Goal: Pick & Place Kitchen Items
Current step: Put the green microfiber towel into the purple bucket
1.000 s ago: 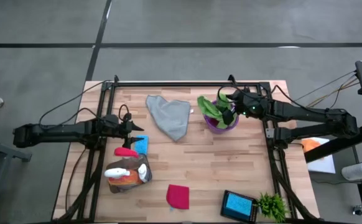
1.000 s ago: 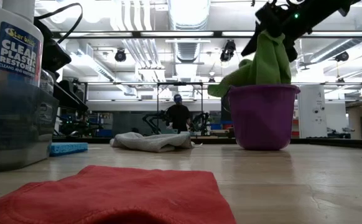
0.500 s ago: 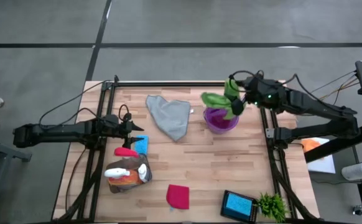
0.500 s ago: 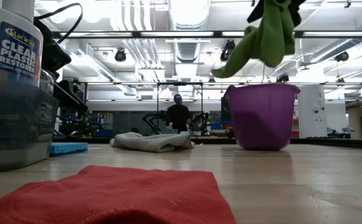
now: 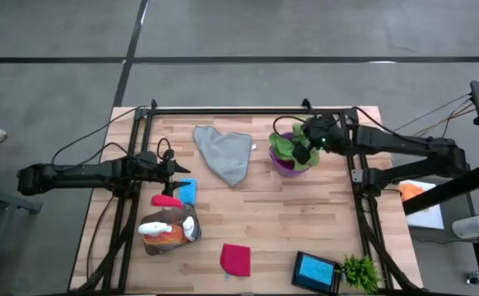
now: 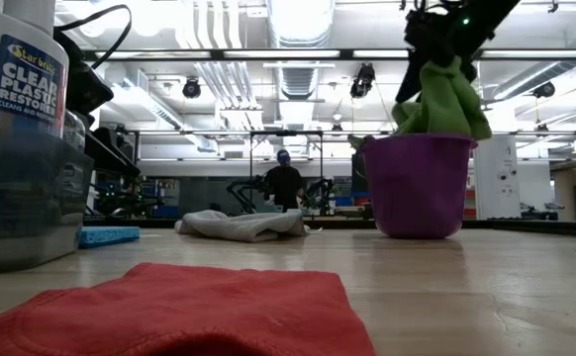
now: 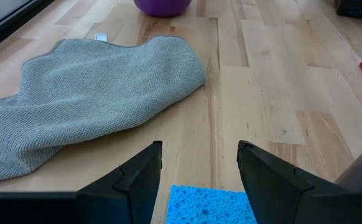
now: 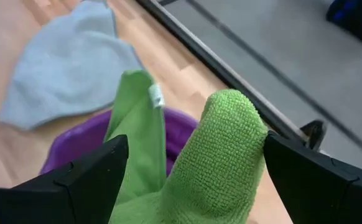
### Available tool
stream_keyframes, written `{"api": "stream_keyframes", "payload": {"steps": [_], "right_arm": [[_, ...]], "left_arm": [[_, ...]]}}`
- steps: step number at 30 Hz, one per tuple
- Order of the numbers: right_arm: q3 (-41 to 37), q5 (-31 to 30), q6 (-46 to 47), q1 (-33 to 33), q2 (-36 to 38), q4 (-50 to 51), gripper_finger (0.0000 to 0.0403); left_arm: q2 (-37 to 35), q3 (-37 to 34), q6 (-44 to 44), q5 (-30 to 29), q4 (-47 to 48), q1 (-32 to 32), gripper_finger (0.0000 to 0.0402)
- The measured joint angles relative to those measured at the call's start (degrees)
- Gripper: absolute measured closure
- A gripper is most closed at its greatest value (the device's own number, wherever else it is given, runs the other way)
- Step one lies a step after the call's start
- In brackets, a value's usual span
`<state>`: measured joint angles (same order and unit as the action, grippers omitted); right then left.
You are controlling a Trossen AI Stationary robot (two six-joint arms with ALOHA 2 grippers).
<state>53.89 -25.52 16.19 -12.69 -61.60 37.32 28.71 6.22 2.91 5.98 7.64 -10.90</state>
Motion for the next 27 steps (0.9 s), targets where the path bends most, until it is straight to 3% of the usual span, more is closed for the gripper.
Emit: {"api": "stream_keyframes", "payload": {"steps": [11,17,24,27], "right_arm": [[14.67,-3.40,-5.95,1.81,1.17,-0.51,0.0042],[9.27,-0.42,-2.37,3.09,-1.08,4.87,0.0042],[2.38,-5.15,-1.97,4.20,-4.32,-0.62,0.0042],[2.59,-10.94,-2.43,4.24,-6.01,1.10,0.0042]], "left_arm": [[0.00,0.00,-0.01,0.00,0.02,0.00,0.0187],[0.00,-0.01,0.00,0.00,0.02,0.04,0.0187],[0.00,0.00,0.01,0.00,0.00,0.04,0.0187],[0.00,0.00,-0.01,0.00,0.00,0.04,0.0187]]}}
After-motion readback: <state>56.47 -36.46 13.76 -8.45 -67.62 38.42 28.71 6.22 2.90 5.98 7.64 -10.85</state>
